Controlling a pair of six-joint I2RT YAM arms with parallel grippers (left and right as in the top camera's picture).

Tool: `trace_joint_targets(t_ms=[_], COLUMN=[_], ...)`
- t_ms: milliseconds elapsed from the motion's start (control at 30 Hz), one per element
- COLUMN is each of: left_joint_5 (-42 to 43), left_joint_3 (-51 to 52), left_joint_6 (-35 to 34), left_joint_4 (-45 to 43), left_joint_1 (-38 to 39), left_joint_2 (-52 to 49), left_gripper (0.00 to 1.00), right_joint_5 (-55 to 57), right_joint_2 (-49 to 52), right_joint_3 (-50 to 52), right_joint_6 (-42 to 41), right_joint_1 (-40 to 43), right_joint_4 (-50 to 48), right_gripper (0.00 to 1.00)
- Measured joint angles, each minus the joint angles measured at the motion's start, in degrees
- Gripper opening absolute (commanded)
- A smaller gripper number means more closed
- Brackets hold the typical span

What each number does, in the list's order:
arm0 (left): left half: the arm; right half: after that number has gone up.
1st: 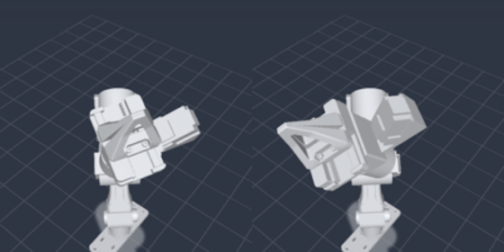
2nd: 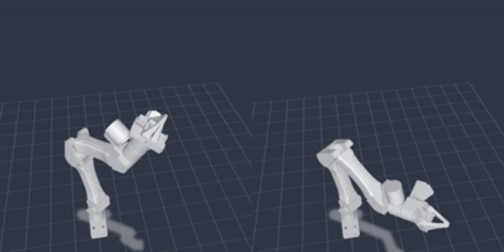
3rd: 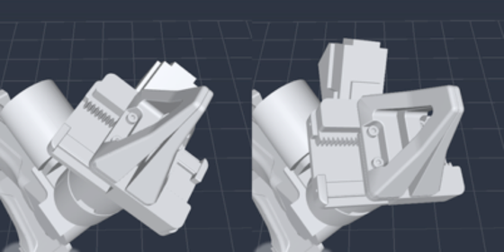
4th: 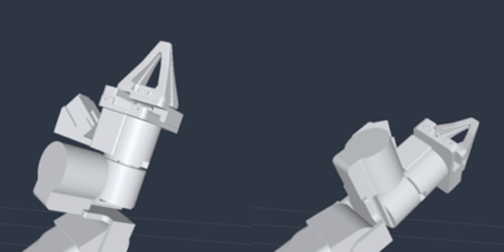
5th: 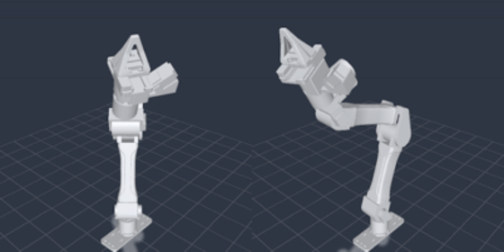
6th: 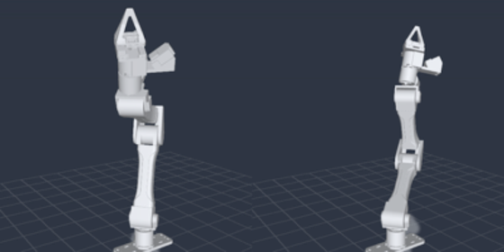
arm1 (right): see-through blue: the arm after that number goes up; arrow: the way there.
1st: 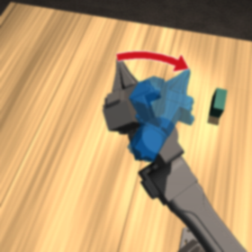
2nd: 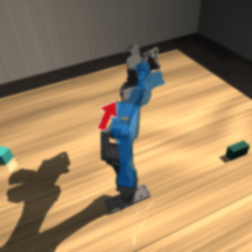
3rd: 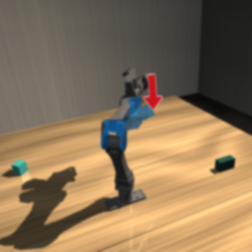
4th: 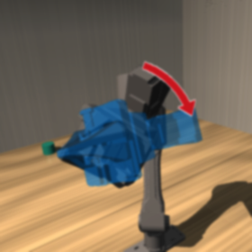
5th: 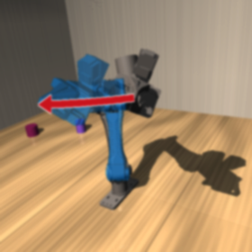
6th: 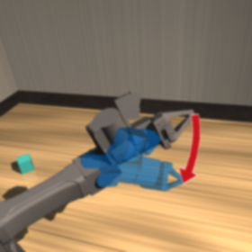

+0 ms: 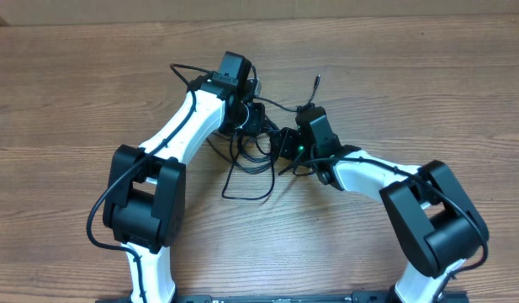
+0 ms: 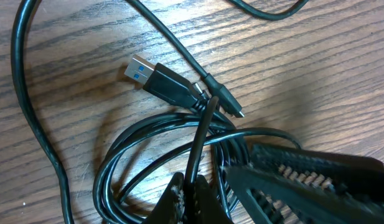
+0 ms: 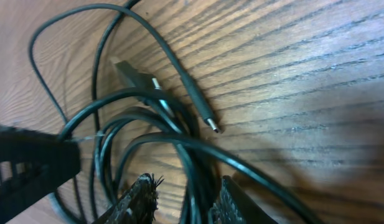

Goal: Untangle cables

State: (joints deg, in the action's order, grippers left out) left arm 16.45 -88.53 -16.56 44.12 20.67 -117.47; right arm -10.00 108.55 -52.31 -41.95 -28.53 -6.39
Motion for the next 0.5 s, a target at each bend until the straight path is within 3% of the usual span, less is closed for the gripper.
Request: trace_joint_targets(t_ms=[67,133,233,500], left_joint_5=[0.0,0.0,0.0,-0.3], left_joint_3=[0.0,0.0,0.0,0.0], left_joint_6=[0.0,0.0,0.0,-0.4], left_joint_4=[0.0,0.0,0.0,-0.4], left_joint_1=[0.0,0.0,0.0,0.0], left_joint_2=[0.0,0.0,0.0,0.0], left_gripper=[0.04,0.04,0.04,0.04], right_joint_5=[0.0,0.2,-0.1,-3.7], right_joint_2=[1.0,1.6,1.8,1.9], right_joint_3=[0.0,0.0,0.2,0.2], right_joint_6=[0.0,0.2,0.0,0.0], right_joint_1=[0.0,0.0,0.0,0.3], right_joint_4=[-0.5,-1.2,-1.7,-1.9], right_gripper=[0.26,0.12,0.04,0.04])
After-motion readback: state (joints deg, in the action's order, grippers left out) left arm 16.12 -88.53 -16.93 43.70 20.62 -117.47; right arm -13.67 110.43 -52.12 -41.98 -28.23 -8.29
